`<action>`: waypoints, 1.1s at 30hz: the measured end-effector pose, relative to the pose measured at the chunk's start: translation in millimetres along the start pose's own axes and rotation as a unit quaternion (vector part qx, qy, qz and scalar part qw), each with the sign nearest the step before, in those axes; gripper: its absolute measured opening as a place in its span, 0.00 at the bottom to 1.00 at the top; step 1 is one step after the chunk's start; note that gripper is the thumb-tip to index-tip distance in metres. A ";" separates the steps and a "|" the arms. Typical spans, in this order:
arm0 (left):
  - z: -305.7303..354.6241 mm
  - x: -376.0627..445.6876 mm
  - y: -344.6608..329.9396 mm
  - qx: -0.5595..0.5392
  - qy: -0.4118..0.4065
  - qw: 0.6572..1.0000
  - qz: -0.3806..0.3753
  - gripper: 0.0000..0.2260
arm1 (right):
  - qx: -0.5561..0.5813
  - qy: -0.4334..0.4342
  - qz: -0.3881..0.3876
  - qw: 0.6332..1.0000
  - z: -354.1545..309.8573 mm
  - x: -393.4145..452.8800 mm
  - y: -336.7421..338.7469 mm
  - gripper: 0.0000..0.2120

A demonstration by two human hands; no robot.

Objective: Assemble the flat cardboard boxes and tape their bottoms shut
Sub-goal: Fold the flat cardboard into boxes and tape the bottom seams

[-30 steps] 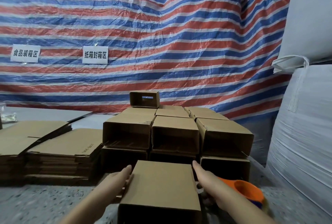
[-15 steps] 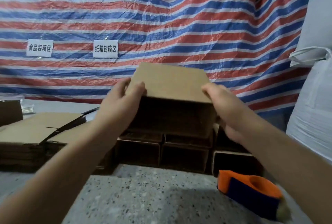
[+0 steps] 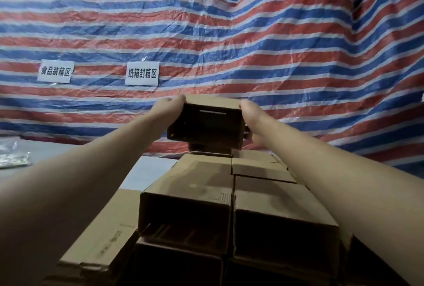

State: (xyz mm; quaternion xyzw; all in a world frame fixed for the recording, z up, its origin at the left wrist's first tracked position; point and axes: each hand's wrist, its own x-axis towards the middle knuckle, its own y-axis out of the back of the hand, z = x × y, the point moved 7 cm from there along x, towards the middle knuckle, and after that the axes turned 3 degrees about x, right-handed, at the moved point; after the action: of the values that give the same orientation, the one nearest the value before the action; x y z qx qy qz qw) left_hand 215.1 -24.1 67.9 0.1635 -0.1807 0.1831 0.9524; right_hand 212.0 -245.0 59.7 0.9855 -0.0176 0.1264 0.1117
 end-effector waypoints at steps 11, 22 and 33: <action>-100.7 72.8 -71.0 0.033 0.055 0.983 -0.173 0.17 | -0.054 -0.059 -0.009 0.997 87.5 102.3 -15.8 0.10; -65.4 25.8 -22.1 0.119 0.022 0.985 -0.120 0.26 | -0.193 -0.072 0.003 0.978 58.4 45.5 4.9 0.31; -157.3 -115.4 65.6 0.519 -0.105 0.836 -0.144 0.28 | -0.289 -0.035 0.016 0.956 15.7 -55.1 31.7 0.30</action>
State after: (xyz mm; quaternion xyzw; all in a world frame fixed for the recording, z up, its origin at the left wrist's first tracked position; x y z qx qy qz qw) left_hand 133.0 59.6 -101.2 0.6764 -0.1327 0.0928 0.7185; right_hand 160.6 -279.0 37.8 0.9144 -0.0733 0.0828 0.3893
